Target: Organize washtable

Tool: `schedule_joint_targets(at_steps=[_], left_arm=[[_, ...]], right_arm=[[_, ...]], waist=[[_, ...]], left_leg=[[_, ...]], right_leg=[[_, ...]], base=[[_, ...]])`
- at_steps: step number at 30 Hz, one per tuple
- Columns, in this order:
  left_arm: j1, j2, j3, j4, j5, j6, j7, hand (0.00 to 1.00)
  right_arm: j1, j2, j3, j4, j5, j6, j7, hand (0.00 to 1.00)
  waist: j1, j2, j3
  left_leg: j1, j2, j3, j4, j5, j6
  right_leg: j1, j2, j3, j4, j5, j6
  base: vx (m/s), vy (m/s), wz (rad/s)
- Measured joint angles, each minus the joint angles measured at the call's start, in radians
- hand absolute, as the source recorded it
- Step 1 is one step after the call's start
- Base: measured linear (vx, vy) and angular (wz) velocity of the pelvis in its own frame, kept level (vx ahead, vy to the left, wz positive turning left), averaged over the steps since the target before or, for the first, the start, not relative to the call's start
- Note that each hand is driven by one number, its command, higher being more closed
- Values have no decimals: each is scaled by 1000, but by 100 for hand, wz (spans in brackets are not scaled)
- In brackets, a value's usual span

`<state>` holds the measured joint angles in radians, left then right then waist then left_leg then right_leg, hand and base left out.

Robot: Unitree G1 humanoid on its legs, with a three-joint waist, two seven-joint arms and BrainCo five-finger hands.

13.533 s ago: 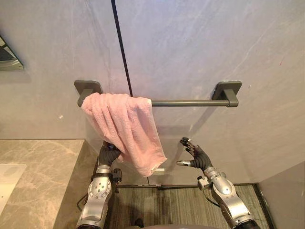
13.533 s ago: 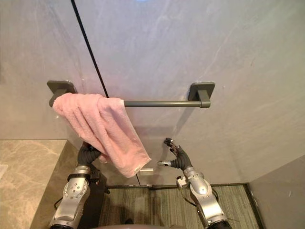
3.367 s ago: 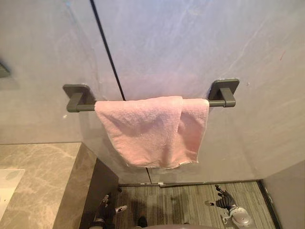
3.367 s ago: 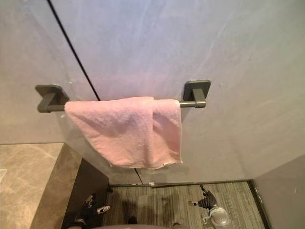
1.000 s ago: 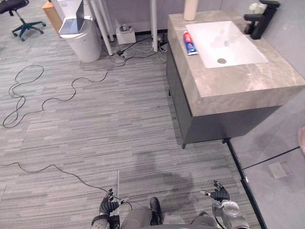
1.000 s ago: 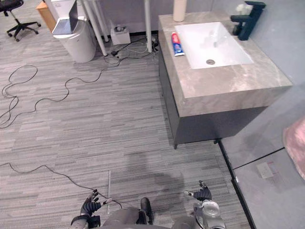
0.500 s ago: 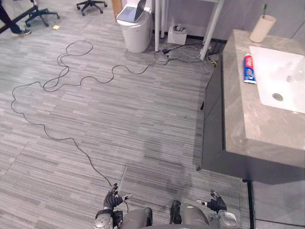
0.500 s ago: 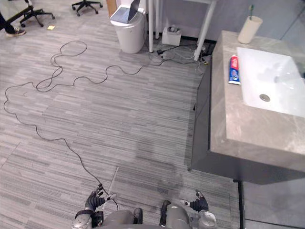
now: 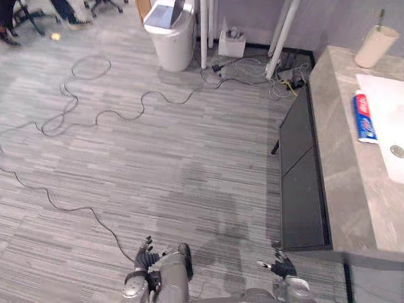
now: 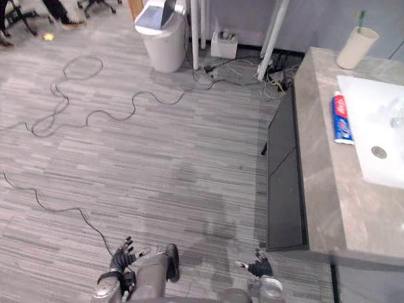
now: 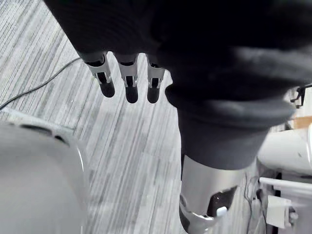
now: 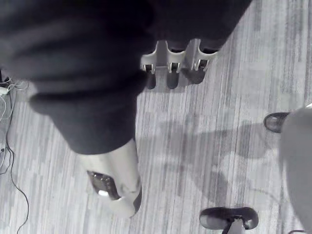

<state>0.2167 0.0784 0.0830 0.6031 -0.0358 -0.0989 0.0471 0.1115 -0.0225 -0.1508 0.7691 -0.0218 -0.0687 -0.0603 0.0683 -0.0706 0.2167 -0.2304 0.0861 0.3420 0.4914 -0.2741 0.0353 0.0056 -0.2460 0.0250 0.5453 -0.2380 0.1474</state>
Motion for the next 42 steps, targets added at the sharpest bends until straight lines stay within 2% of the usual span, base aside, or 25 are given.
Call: schedule_joint_targets(at_steps=[1,3,5,6,8,10,11,12,13,15,18,19,21,23,25,27,29,30,31,32,33,35,36,38,42], left_arm=[[-1,6,-17,-3,4,1,-1,0],[0,9,-42,-16,9,1,0,0],[2,7,-43,-29,9,1,0,0],[0,6,-45,-30,9,0,0,0],[-14,7,-45,-21,9,0,-3,0],[-41,8,-45,0,8,0,-3,0],[-42,24,-43,7,9,-1,-3,0],[-46,23,-44,32,9,-1,-5,0],[-45,4,-43,53,9,2,-6,0],[-53,-10,-47,52,9,-1,-11,0],[-58,-18,-41,48,9,0,-24,0],[-47,-23,-40,33,9,-1,-25,0],[-34,-31,-41,15,9,-1,-26,0],[-30,-33,-37,13,9,-1,-26,0],[-13,-37,-31,14,9,0,-26,0],[10,-38,-27,14,9,0,-26,0],[29,-47,-12,15,9,0,-23,0],[30,-50,-9,16,9,-1,-22,0],[32,-54,-11,17,9,-1,-22,0],[34,-56,-11,16,9,-2,-21,0],[37,-37,-12,14,10,-9,-22,0],[31,-25,-12,13,10,-12,-21,0],[37,-15,-16,14,10,-16,-21,0],[34,-3,-55,15,10,-21,-21,0],[-5,14,-39,63,9,-36,-10,0]], right_arm=[[9,6,1,-4,-1,0,2,0],[28,20,6,-6,-7,3,8,0],[46,27,11,-21,-11,3,14,0],[42,27,13,-32,-11,3,16,0],[28,20,28,-19,-11,0,16,0],[5,11,36,4,-11,-1,17,0],[2,6,49,15,-11,0,18,0],[8,-6,53,31,-13,-4,22,0],[-5,-33,49,33,-21,-3,19,0],[-5,-48,40,20,-20,-4,21,0],[18,-41,52,-4,-20,2,20,0],[26,-29,52,-21,-20,2,19,0],[33,-18,52,-45,-18,0,18,0],[34,-18,47,-45,-17,0,18,0],[33,-29,33,-41,-17,1,18,0],[30,-29,25,-39,-17,1,17,0],[24,-35,22,-39,-18,0,16,0],[27,-36,23,-39,-18,0,16,0],[35,-32,27,-41,-20,0,17,0],[44,-25,33,-48,-21,0,18,0],[57,-5,36,-50,-25,-1,19,0],[63,8,39,-50,-30,-1,21,0],[58,17,48,-51,-31,-1,22,0],[55,23,51,-43,-39,1,24,0],[-4,11,92,35,-60,1,30,0]], waist=[[-6,-1,-1],[-20,1,0],[-42,9,5],[-56,9,5],[-58,9,4],[-72,9,4],[-82,-8,-6],[-87,-17,-17],[-81,36,-29],[-108,71,-33],[-104,83,-27],[-98,80,-26],[-78,76,-27],[-75,66,-27],[-52,57,-22],[-46,56,-21],[-46,63,-24],[-48,69,-28],[-36,76,-40],[-25,65,-48],[-36,32,-62],[-45,7,-76],[-40,0,-79],[-57,-5,-80],[-54,11,-78]], left_leg=[[40,-6,20,-17,-15,5],[127,-10,38,-47,-44,15],[239,-8,75,-103,-64,9],[277,3,96,-129,-66,-8],[331,20,133,-168,-65,-17],[364,25,142,-196,-60,-43],[383,5,138,-213,-63,-65],[415,-11,114,-219,-79,-93],[436,24,93,-218,-81,-124],[435,48,64,-165,-64,-152],[343,160,-13,250,39,-186],[285,200,-31,410,19,-180],[212,223,-36,498,-5,-168],[107,211,-46,453,-27,-131],[37,130,-131,245,-33,-120],[7,65,-262,91,-27,-129],[4,14,-427,-140,7,-174],[5,14,-448,-169,19,-179],[40,14,-434,-166,92,-166],[56,13,-396,-152,123,-146],[71,2,-328,-119,88,-124],[96,-2,-272,-121,65,-99],[128,1,-217,-125,50,-86],[195,1,-130,-131,27,-61],[298,19,3,-216,24,-56]], right_leg=[[-71,-14,13,152,36,17],[-174,-14,-7,380,25,-2],[-270,-9,-107,477,-15,-67],[-321,6,-180,447,-37,-95],[-382,41,-302,284,-41,-101],[-413,89,-400,58,12,-140],[-399,121,-434,-95,124,-170],[-382,139,-425,-165,251,-327],[-377,172,-431,-138,212,-318],[-366,188,-433,-103,148,-309],[-233,257,-402,-146,91,-311],[-172,288,-367,-182,85,-316],[-124,315,-313,-212,66,-333],[-77,325,-243,-248,60,-325],[-42,324,-134,-263,54,-309],[-24,322,-62,-266,45,-293],[-12,328,50,-253,22,-249],[-9,333,78,-241,10,-237],[-8,336,144,-198,-27,-213],[-8,330,183,-175,-52,-199],[-14,296,204,-138,-87,-164],[-46,275,173,-79,-92,-142],[-86,251,117,8,-84,-91],[-149,182,-27,147,-67,-49],[-164,41,-446,67,-85,-95]], base=[[321,179,-59],[291,84,-37],[365,19,-39],[331,2,-41],[356,-31,-47],[442,-68,-26],[478,-71,-13],[570,-50,-44],[461,-50,-44],[440,-100,-23],[461,-127,-43],[262,-48,-66],[251,-22,-90],[308,46,-97],[287,126,-134],[213,145,-132],[336,286,-142],[388,357,-154],[299,282,-150],[429,446,-174],[270,300,-111],[266,256,-106],[311,266,-136],[242,203,-115],[168,99,-99]])
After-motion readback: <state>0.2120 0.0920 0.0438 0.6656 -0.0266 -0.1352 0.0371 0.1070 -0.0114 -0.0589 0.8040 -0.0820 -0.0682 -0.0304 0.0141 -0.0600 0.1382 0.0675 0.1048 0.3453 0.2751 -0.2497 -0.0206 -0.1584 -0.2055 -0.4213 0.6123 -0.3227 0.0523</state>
